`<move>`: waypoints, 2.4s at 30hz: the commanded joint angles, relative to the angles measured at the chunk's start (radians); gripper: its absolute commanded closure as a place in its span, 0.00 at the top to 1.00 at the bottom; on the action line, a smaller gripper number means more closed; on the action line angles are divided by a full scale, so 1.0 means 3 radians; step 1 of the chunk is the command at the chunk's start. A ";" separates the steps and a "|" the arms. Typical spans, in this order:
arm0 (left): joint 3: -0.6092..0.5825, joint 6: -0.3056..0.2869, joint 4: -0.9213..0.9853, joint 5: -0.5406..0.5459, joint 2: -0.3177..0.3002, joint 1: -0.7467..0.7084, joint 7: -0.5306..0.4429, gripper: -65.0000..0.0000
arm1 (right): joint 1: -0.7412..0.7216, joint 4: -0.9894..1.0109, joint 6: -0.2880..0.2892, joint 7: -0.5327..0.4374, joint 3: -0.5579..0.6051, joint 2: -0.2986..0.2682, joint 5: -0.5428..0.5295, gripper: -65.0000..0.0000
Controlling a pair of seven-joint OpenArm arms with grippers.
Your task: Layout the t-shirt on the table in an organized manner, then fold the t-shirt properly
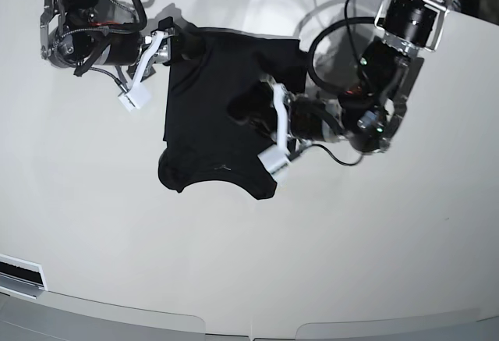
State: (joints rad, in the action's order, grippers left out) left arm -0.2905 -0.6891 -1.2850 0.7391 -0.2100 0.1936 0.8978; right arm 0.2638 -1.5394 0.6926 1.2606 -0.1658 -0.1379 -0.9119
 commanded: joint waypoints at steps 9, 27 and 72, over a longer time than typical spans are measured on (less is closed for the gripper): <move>-0.0127 -0.0030 -0.0004 -0.0685 -0.0003 -0.0215 -0.0589 0.00 | -0.0031 -0.0051 0.0019 -0.0034 -0.0009 -0.0023 -0.0088 0.05; -0.0121 0.0043 -0.0004 -0.0706 -0.0003 -0.0228 -0.0626 0.00 | -0.0029 -0.0186 0.0019 0.0452 -0.0022 -0.0050 -0.0088 0.00; 0.0036 -0.0030 -0.0565 -0.0371 -0.0022 -0.0211 -0.0168 0.00 | 0.0347 -0.0361 0.0019 0.0452 -0.0782 0.0004 -0.1190 0.00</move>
State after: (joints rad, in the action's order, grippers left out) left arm -0.2855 -0.6895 -1.4342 0.6018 -0.2161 0.1139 0.8646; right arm 0.3687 -1.6299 0.6930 1.4063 -0.3958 -0.1299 -1.2411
